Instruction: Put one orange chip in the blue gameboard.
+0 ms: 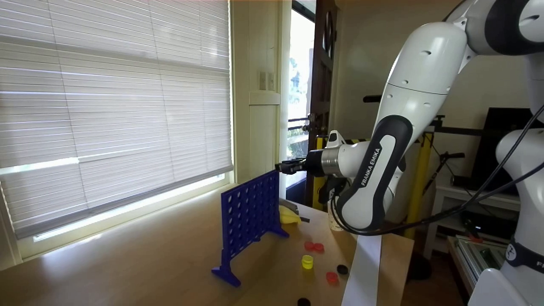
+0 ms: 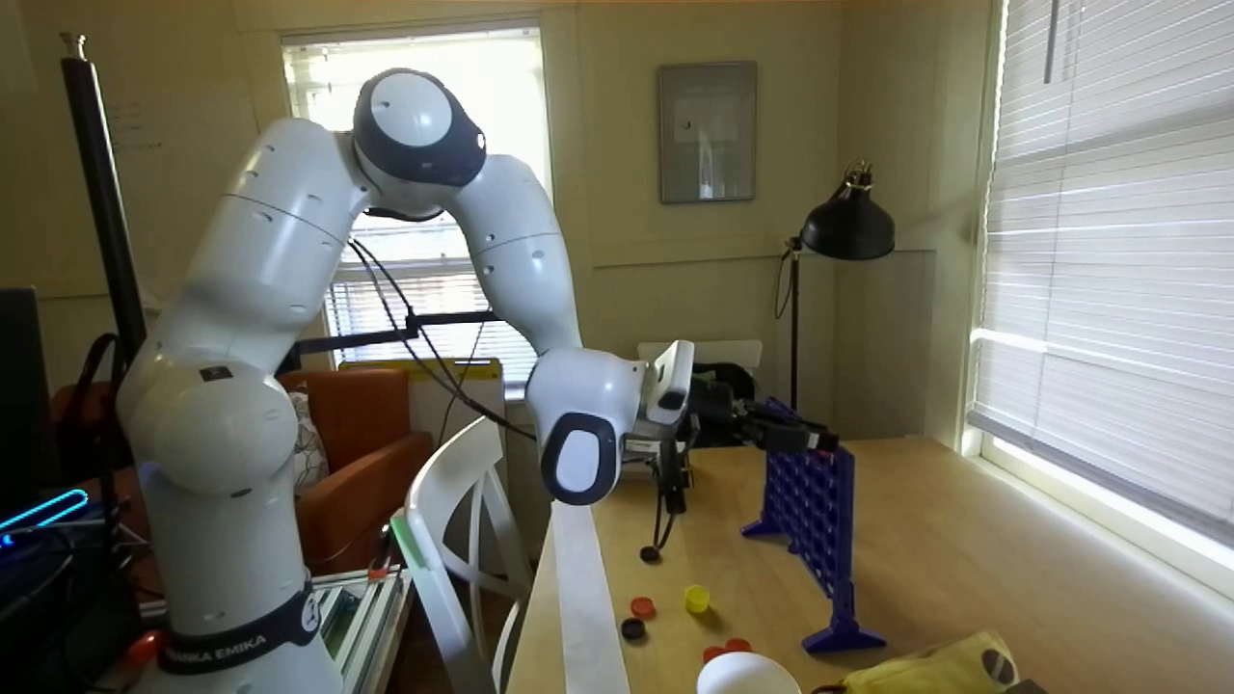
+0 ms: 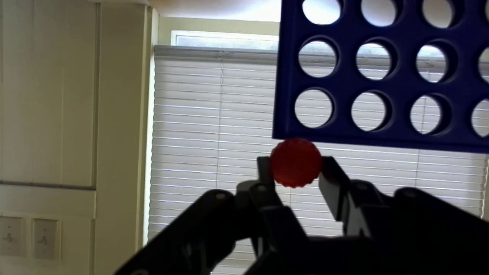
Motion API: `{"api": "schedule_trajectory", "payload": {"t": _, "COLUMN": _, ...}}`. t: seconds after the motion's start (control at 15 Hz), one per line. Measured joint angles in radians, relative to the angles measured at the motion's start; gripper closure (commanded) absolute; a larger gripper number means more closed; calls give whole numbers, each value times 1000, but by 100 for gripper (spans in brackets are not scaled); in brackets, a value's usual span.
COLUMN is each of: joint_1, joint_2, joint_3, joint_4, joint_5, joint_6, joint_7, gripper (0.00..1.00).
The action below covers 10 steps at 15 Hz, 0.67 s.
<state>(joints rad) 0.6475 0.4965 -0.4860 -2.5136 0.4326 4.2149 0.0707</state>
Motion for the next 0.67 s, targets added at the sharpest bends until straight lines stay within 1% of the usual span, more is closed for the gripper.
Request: {"api": "schedule_trajectory", "payload": {"t": 0.67, "joint_1": 1, "joint_2": -1, "joint_3": -3, "joint_4": 33, "joint_5": 0, "joint_6": 0, "joint_7": 0, "gripper": 90}}
